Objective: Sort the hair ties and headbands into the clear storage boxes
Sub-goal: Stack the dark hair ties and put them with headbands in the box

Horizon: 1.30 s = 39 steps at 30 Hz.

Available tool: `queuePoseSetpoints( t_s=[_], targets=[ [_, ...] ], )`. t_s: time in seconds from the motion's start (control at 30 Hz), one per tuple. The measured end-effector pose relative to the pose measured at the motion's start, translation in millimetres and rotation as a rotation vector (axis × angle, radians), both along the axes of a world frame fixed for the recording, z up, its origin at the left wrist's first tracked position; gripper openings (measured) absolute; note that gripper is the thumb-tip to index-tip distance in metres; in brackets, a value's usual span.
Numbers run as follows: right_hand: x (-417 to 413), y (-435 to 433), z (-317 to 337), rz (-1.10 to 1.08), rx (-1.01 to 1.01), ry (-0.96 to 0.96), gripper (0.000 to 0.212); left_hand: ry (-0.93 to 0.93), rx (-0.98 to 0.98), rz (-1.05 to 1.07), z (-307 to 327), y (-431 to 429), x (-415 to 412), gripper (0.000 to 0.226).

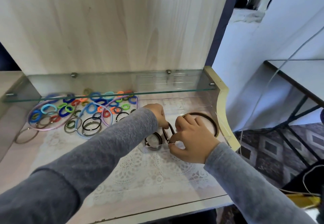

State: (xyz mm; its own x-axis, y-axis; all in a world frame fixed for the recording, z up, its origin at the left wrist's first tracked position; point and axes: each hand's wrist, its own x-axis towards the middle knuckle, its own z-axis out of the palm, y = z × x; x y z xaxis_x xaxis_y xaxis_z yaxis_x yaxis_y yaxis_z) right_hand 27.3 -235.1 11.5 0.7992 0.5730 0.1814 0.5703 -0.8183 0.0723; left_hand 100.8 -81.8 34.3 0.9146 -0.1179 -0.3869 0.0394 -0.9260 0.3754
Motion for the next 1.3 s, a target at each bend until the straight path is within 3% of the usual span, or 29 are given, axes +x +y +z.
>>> queuePoseSetpoints(
  t_s=[0.4,0.83,1.0,1.17,1.3],
  targets=[
    [4.5,-1.1,0.2,-0.023,-0.018,0.068,0.046,0.049,-0.042,0.045,-6.9,-9.8,-0.8,0.026],
    [5.7,0.8,-1.7,0.002,0.018,0.046,0.04,0.1,0.116,-0.042,-4.1,-15.6,0.5,0.035],
    [4.0,-0.1,6.5,-0.036,-0.075,0.181,0.045,0.142,0.051,-0.059,-0.4,-12.6,-0.3,0.036],
    [12.4,-11.4,22.8,-0.154,0.066,0.334,0.028,0.059,-0.083,-0.048,-2.4,-2.6,-3.6,0.02],
    [19.2,-18.6,27.4,-0.274,0.175,0.382,0.029,-0.04,-0.098,-0.036,-7.0,7.1,-12.1,0.024]
  ],
)
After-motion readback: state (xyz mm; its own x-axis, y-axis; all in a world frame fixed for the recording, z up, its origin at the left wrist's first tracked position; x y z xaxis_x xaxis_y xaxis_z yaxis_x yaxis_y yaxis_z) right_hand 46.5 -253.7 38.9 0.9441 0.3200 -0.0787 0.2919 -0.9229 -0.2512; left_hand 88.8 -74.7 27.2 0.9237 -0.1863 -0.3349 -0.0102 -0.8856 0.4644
